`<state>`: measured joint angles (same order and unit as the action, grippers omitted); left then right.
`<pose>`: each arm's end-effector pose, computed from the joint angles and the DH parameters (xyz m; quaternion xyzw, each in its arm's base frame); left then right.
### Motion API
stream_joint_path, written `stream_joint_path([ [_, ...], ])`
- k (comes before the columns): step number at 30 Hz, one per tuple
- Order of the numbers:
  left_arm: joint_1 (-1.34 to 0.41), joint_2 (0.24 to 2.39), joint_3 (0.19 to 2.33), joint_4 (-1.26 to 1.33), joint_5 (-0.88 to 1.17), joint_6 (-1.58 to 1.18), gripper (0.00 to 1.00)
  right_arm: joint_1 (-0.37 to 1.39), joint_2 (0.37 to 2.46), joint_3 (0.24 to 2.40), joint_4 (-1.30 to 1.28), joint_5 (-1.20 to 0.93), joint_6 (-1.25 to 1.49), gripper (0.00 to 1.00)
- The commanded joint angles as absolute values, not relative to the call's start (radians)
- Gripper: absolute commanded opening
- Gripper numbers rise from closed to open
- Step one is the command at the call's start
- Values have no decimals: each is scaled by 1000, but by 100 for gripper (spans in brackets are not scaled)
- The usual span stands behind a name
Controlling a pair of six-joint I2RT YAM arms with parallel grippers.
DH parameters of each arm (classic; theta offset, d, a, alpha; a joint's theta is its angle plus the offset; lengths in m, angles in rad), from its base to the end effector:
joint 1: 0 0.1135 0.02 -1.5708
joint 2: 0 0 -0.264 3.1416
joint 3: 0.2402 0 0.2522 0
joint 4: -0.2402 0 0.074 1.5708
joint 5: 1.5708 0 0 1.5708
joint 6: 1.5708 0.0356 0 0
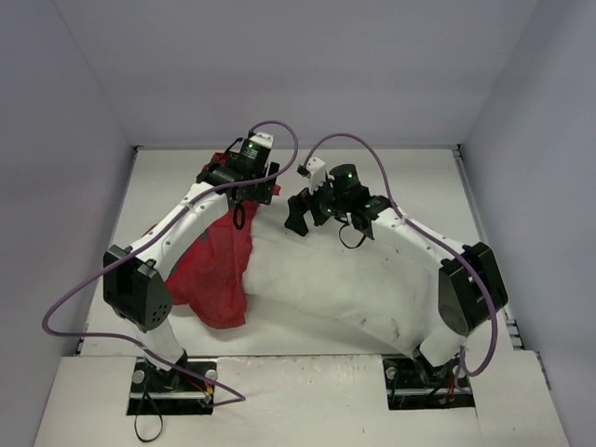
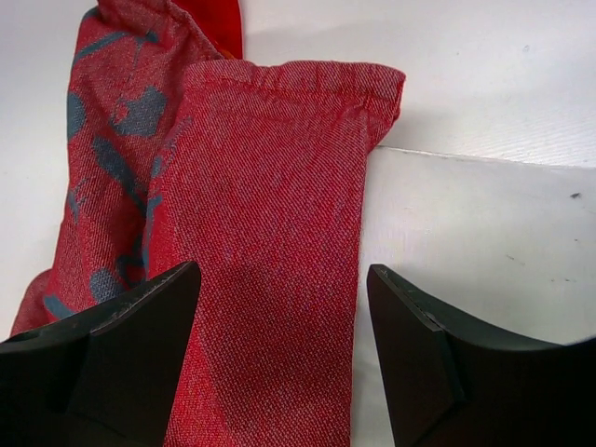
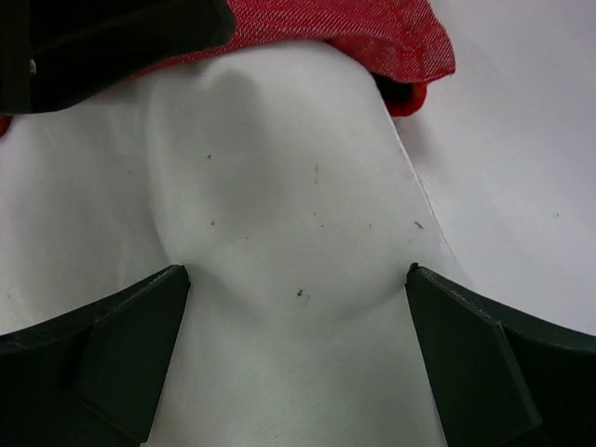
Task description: Put the pillow into the pillowcase
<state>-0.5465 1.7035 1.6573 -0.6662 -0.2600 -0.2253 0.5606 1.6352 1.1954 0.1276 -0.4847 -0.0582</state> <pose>0.3332 -0.1920 0.3529 0.0909 0.8986 -0.0461 0.4267 0.3169 0.2185 0.2945 -0.3735 0.7045 0.3299 0.5052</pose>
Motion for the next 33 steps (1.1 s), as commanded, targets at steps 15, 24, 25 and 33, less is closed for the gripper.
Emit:
stream_joint_path([
  [15,-532,1782,1696,-703,-264,-181,61,558,1646,1203,173,-500,-92,97],
  [24,-526,1836,1758,-699,-269,-152,6,558,1657,1193,175,-538,-97,46],
  [25,-526,1836,1772,-701,-244,-140,0,560,1657,1193,176,-546,-98,38],
  [33,-566,1760,1894,-672,1,-66,0,583,1583,1244,210,-716,-103,0],
])
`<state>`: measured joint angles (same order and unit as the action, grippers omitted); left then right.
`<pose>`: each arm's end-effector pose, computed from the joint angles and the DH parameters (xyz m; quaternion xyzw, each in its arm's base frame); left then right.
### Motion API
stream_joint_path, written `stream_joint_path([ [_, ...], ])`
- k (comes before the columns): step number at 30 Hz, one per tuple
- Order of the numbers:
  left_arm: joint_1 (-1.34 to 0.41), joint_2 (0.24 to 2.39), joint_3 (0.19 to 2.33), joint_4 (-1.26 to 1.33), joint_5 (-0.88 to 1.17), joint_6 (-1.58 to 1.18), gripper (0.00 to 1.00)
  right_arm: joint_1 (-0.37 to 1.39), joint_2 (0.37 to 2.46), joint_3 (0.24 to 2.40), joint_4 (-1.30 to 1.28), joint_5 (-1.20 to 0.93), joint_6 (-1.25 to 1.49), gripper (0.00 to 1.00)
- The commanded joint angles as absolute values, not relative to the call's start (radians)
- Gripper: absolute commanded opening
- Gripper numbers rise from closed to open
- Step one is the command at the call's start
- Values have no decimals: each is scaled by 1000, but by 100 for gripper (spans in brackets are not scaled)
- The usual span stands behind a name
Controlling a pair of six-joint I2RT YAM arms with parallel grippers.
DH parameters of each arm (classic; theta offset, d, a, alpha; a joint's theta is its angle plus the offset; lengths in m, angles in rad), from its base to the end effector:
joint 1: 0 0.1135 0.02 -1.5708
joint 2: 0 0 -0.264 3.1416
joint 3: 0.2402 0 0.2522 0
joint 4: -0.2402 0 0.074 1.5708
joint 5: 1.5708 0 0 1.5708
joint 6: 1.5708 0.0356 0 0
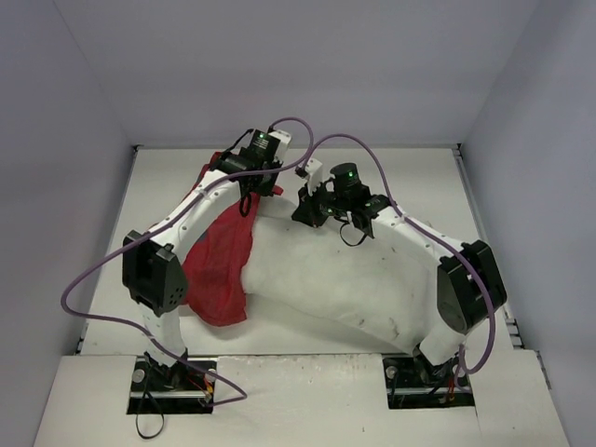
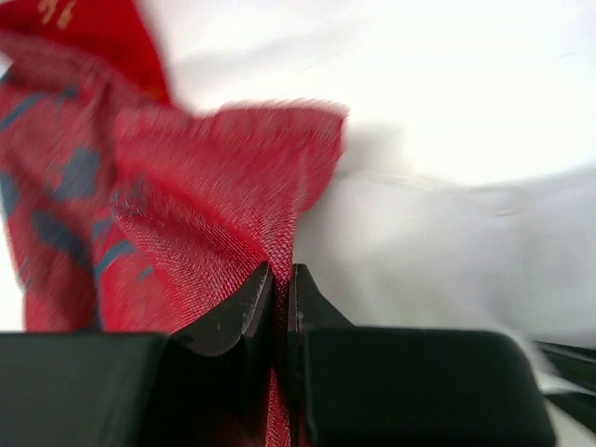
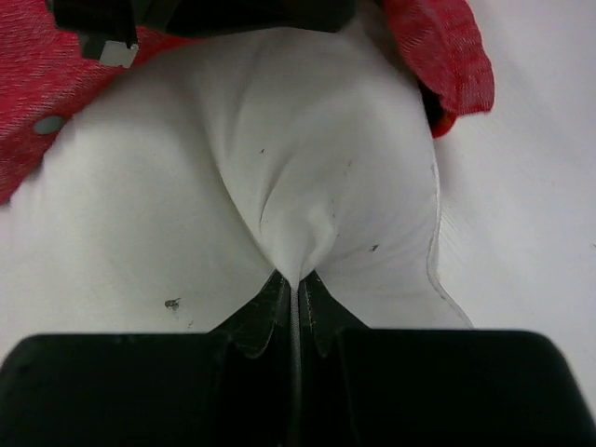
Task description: Put the pillow into the pillowcase
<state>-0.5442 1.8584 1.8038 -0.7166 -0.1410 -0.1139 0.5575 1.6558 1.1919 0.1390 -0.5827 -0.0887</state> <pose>0.3629 -0.2137 0.3371 0.1694 0.9035 -0.0641 0.3884 0.3177 0.2212 0.2875 -0.4059 0.6845 0.3567 0.4894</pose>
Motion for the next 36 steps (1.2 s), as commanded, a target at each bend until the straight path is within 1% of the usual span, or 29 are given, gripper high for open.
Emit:
stream_joint_path([
  [1,-568,1735,1908,-651,50,-71,0,594,1565,1253,213,-742,-107,0],
  [6,-574,1661,1896,-543,272,-139,0,663,1502,1276,227,-758,-123,0],
  [9,-580,1618,1832,-457,395,-244,0,660,1486,1246,277,-727,-101,0],
  [11,-589,1566,1774,-367,428,-320,0,647,1471,1209,323,-691,-75,0],
  [12,-588,1548,1694,-329,454,-386,0,641,1467,1195,360,-677,-63,0],
  [14,-588,1490,1625,-220,472,-437,0,626,1459,1148,385,-632,-48,0],
  [15,-589,1477,1583,-206,480,-455,0,621,1457,1129,414,-580,-38,0],
  [18,-589,1434,1543,-219,471,-480,0,578,1447,1037,512,-516,32,0],
  [20,-589,1404,1510,-235,460,-480,0,540,1439,988,552,-496,66,0],
  [22,-589,1391,1497,-235,460,-495,0,526,1440,986,581,-502,90,0],
  [25,-594,1397,1517,-235,483,-505,0,525,1448,1049,580,-563,103,0],
  [27,-594,1402,1578,-241,503,-494,0,534,1440,1106,580,-584,115,0],
  [31,-594,1455,1707,-304,426,-423,0,569,1390,1167,577,-597,118,0],
  [32,-595,1474,1751,-304,480,-431,0,575,1382,1173,577,-595,118,0],
  [35,-652,1531,1796,-275,599,-508,0,586,1376,1148,577,-551,117,0],
  [36,-675,1534,1798,-270,600,-503,0,584,1379,1128,577,-537,117,0],
])
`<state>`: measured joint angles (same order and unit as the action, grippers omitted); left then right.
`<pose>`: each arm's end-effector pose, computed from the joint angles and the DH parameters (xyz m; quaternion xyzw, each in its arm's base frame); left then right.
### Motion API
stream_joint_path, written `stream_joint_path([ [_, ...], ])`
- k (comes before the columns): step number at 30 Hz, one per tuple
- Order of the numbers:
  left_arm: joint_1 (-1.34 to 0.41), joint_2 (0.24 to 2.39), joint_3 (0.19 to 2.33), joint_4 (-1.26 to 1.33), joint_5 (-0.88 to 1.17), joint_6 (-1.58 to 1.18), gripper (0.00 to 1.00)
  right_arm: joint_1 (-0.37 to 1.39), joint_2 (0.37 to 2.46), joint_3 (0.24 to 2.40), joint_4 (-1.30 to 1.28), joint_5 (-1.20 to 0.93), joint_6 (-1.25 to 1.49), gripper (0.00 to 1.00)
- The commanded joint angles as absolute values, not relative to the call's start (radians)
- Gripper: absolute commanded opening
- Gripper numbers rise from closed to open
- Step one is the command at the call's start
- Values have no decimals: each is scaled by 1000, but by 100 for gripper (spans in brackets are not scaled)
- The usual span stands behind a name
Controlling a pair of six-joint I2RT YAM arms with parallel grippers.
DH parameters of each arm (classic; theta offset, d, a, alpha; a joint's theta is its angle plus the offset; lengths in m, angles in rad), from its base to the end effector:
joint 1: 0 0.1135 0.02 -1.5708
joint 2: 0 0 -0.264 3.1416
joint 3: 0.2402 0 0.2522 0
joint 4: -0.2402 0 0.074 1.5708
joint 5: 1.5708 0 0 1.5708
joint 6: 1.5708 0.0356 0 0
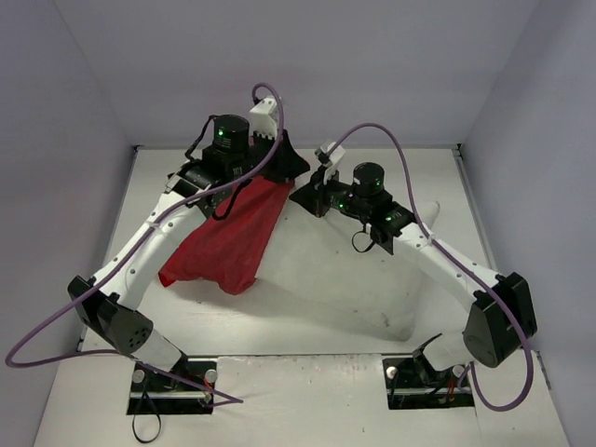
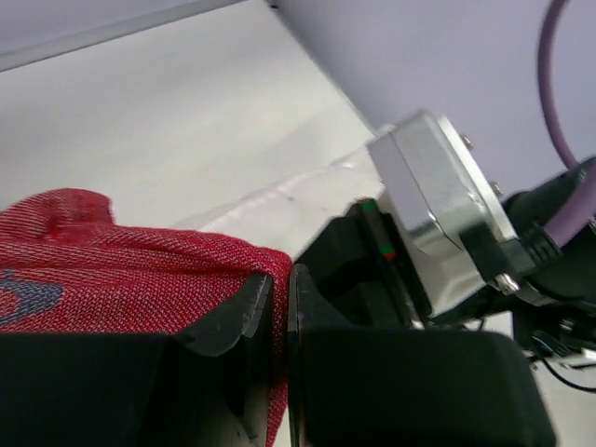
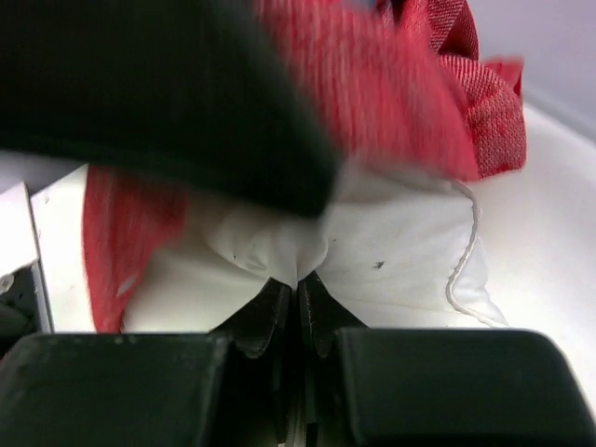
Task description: Put the pillow into the pillowcase
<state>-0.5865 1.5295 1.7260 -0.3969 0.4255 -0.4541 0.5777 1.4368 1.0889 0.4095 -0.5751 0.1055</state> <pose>0.2767 -0.2015 0.4628 0.1834 0.7463 -0.4494 0.4554 0.2735 0.2014 0.3544 -0.3545 0.5903 0.4171 0.5932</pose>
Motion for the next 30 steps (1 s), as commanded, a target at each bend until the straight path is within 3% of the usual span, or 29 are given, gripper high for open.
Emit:
stream_joint_path([
  [1,-692,1522,1781,-259,600,-503,0,572,1384,1085,577,-525,120,0],
  [5,-709,1459,1608,-95,618,-578,0,551,1426,985,581,-443,143,0],
  [11,-704,1460,1473,-198,481,-483,2,522,1500,946,584,-290,207,0],
  [12,-692,1468,1468,-243,445,-444,10,519,1505,948,583,-284,219,0],
  [13,-683,1470,1477,-271,416,-430,26,514,1509,951,581,-276,227,0],
  [16,-672,1447,1508,-371,144,-370,47,511,1502,968,560,-270,215,1],
  [17,-672,1430,1512,-385,88,-364,60,511,1496,971,551,-270,203,6],
  [18,-672,1393,1506,-393,33,-347,63,511,1491,982,526,-267,190,25],
  [19,-673,1375,1497,-394,-70,-342,66,511,1479,988,512,-258,164,34],
  [20,-675,1355,1471,-397,-112,-341,69,509,1470,992,487,-255,157,49],
  [23,-692,1296,1412,-431,-179,-347,69,503,1421,1012,428,-244,114,72],
  [26,-741,1264,1347,-434,-193,-368,69,503,1365,1034,341,-232,57,87],
  [30,-830,1258,1243,-434,-236,-417,69,503,1281,1029,252,-284,9,91],
])
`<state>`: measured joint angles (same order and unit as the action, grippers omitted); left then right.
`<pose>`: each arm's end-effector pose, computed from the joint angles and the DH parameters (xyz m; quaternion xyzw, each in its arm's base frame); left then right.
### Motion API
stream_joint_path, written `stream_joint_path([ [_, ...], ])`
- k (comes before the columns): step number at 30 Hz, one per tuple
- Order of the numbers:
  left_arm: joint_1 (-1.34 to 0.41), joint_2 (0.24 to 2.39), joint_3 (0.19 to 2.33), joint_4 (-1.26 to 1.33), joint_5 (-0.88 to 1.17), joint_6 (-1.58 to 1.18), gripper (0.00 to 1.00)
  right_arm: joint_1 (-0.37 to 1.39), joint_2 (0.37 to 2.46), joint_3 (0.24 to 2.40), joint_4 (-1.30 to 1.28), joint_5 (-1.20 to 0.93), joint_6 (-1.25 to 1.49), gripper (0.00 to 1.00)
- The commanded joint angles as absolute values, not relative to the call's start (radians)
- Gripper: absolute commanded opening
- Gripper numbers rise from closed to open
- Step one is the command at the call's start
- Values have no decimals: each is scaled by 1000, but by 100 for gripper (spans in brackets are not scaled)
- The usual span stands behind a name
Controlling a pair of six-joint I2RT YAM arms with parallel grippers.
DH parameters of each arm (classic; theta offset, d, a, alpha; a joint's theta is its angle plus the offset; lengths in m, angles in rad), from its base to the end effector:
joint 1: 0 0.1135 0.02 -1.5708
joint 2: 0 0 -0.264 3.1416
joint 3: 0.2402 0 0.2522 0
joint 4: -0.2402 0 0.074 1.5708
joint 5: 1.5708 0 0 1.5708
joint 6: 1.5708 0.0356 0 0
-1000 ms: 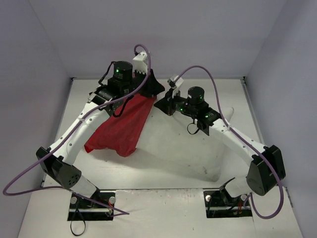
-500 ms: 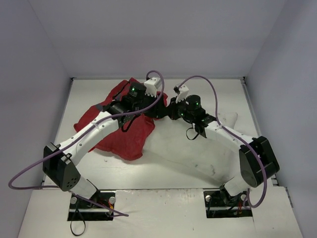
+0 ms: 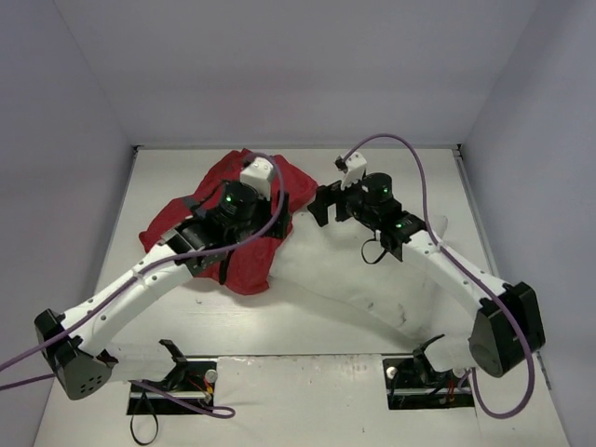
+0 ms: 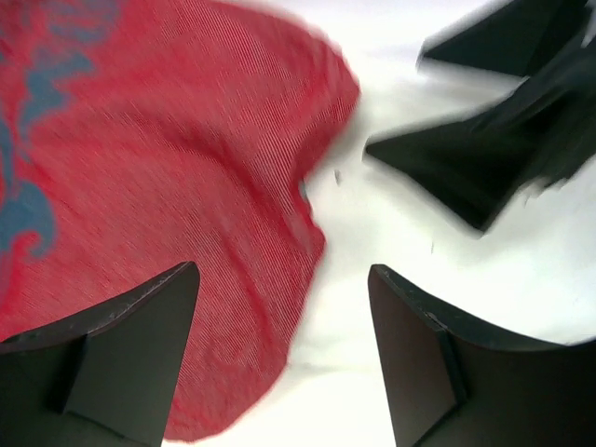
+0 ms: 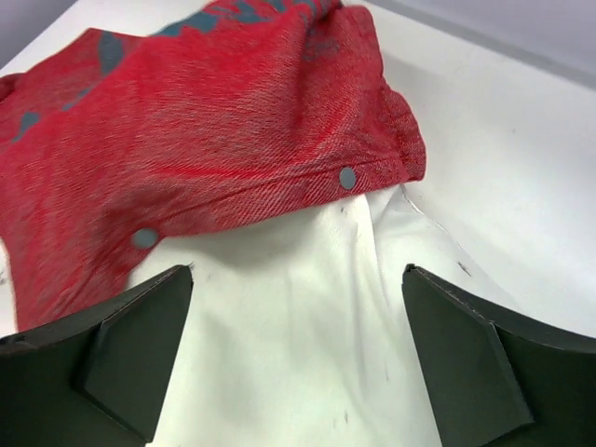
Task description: Put the pillow into the pillowcase
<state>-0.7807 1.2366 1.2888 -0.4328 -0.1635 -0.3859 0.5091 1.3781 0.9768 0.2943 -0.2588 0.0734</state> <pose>0.2003 -0.1903 0.3951 0.1170 0.8183 -0.2513 0.5036 0.2804 0.1669 0.3206 -0.2436 0.7016 0.2822 0.6072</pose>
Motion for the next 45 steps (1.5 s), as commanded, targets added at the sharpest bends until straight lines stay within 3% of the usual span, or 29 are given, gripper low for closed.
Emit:
stream_joint_path([
  [1,-844,1261,1232,-436,-267,-419,69,503,1270,1019,233,-307,-20,92],
  [6,-873,1279,1168,-442,-353,-445,69,511,1210,948,141,-426,-46,92],
  [14,-873,1333,1150,-459,-472,-451,68,558,1204,841,132,-364,-60,93],
  [15,-873,1338,1149,-457,-472,-449,64,558,1213,838,133,-362,-57,89],
  [16,-873,1341,1150,-463,-472,-446,47,558,1221,835,133,-361,-57,85],
  [17,-873,1344,1150,-465,-469,-445,39,561,1244,834,133,-362,-57,81],
  [18,-873,1344,1149,-465,-453,-440,29,564,1258,834,135,-361,-60,70],
  [19,-873,1344,1147,-469,-442,-436,8,569,1270,836,138,-356,-60,61],
  [20,-873,1344,1149,-472,-413,-433,2,577,1299,845,138,-357,-60,49],
  [21,-874,1344,1150,-482,-391,-427,0,581,1314,851,147,-359,-52,17],
  [22,-876,1339,1157,-492,-365,-422,0,586,1340,860,156,-359,-45,1],
  [29,-974,1279,1471,-541,37,-514,0,637,1453,1081,192,-309,29,0],
  [35,-924,1226,1260,-497,9,-650,0,690,1514,1123,248,-215,109,0],
  [38,-902,1198,1212,-527,-136,-667,0,704,1514,1075,288,-215,147,0],
  [40,-875,1174,1157,-549,-195,-687,17,709,1517,1063,293,-229,149,0],
  [41,-870,1158,1148,-569,-216,-701,37,709,1514,1062,293,-236,141,0],
  [43,-859,1144,1144,-601,-265,-704,57,707,1488,1065,290,-239,121,5],
  [44,-859,1134,1153,-613,-299,-701,65,703,1462,1068,290,-250,97,15],
  [45,-859,1129,1181,-621,-316,-696,68,687,1448,1075,285,-262,86,38],
])
